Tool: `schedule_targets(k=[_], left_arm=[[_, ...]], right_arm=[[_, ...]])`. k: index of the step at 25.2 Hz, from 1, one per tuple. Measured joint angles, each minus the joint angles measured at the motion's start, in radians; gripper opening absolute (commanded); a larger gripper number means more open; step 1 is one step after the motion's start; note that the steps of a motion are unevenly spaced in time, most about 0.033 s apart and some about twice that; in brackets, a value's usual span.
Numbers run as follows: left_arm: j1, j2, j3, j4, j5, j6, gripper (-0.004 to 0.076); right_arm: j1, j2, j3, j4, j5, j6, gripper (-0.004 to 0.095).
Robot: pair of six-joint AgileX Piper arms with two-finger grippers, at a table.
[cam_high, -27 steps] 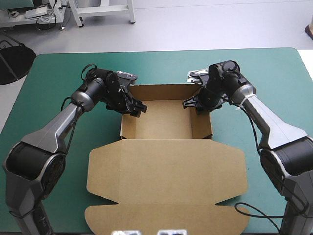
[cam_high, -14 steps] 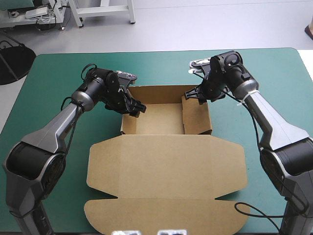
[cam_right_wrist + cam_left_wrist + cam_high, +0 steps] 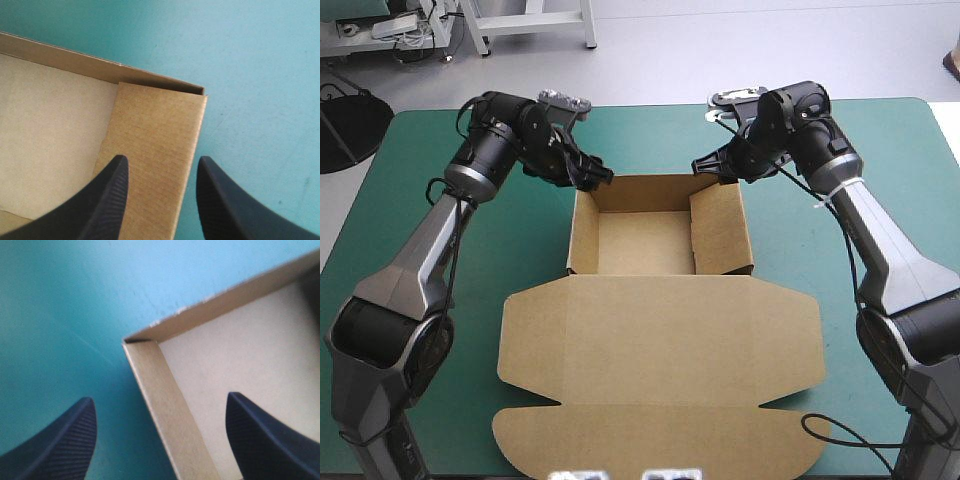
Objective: Fold the box
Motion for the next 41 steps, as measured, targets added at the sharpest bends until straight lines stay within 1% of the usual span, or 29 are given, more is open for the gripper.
schedule_targets(k=[1, 4, 5, 6, 10, 13, 16, 17, 20, 21, 22, 23, 25, 26, 27, 29, 31, 33, 35, 41], left_arm=[[0.000, -0.006, -0.018, 0.002, 0.001, 0.000, 0.0478], [0.000, -0.052, -0.054, 0.007, 0.006, 0.000, 0.0379], [0.000, -0.072, -0.057, 0.007, 0.008, 0.000, 0.0313], [0.000, -0.107, -0.058, 0.008, 0.014, 0.000, 0.0264], [0.000, -0.242, -0.059, 0.004, 0.014, 0.000, -0.0004], [0.000, -0.369, -0.042, 0.001, 0.014, 0.006, -0.0008], [0.000, -0.481, 0.021, 0.001, 0.014, 0.011, -0.0008], [0.000, -0.557, 0.100, 0.004, 0.015, 0.011, -0.0008], [0.000, -0.657, 0.242, 0.017, 0.015, 0.011, -0.0008], [0.000, -0.725, 0.355, 0.026, 0.015, 0.011, -0.0008], [0.000, -0.764, 0.414, 0.026, 0.016, 0.011, -0.0008], [0.000, -0.828, 0.500, 0.026, 0.015, 0.011, -0.0008], [0.000, -0.949, 0.692, 0.019, -0.012, 0.000, -0.0009], [0.000, -0.996, 0.769, 0.018, -0.035, -0.004, -0.0008], [0.000, -1.057, 0.869, 0.018, -0.067, -0.016, -0.0008], [0.000, -1.121, 0.975, 0.018, -0.106, -0.031, -0.0008], [0.000, -1.215, 1.120, 0.016, -0.139, -0.042, -0.0008], [0.000, -1.282, 1.215, 0.016, -0.151, -0.065, -0.0008], [0.000, -1.332, 1.276, 0.015, -0.156, -0.079, -0.0008], [0.000, -1.369, 1.319, 0.015, -0.159, -0.087, -0.0008]], right_arm=[[0.000, -0.008, 0.000, -0.003, 0.000, 0.000, 0.0411], [0.000, -0.034, 0.000, -0.004, 0.003, 0.037, 0.0411], [0.000, -0.040, 0.002, -0.004, 0.003, 0.056, 0.0411], [0.000, -0.045, 0.012, -0.004, 0.003, 0.068, 0.0411], [0.000, -0.046, 0.069, -0.005, 0.003, 0.081, 0.0411], [-0.006, -0.030, 0.121, -0.006, 0.003, 0.081, 0.0411], [-0.023, 0.001, 0.136, 0.033, 0.002, 0.068, 0.0411], [-0.033, 0.020, 0.139, 0.054, -0.001, 0.060, 0.0411], [-0.038, 0.040, 0.152, 0.060, -0.003, 0.057, 0.0410], [-0.038, 0.052, 0.165, 0.061, -0.005, 0.052, 0.0406], [-0.038, 0.061, 0.172, 0.064, -0.006, 0.043, 0.0390], [-0.038, 0.076, 0.181, 0.084, -0.008, 0.029, 0.0353], [-0.039, 0.109, 0.187, 0.131, -0.012, -0.002, 0.0169], [-0.041, 0.118, 0.187, 0.136, -0.012, -0.007, 0.0027], [-0.042, 0.123, 0.187, 0.133, -0.012, -0.008, -0.0019], [-0.042, 0.125, 0.187, 0.114, -0.012, 0.004, -0.0018], [-0.054, 0.125, 0.187, 0.100, -0.013, 0.022, -0.0017], [-0.100, 0.122, 0.191, 0.116, -0.012, 0.021, -0.0017], [-0.187, 0.106, 0.194, 0.091, -0.013, 0.018, -0.0017], [-0.413, 0.022, 0.195, -0.004, -0.014, -0.013, -0.0017]])
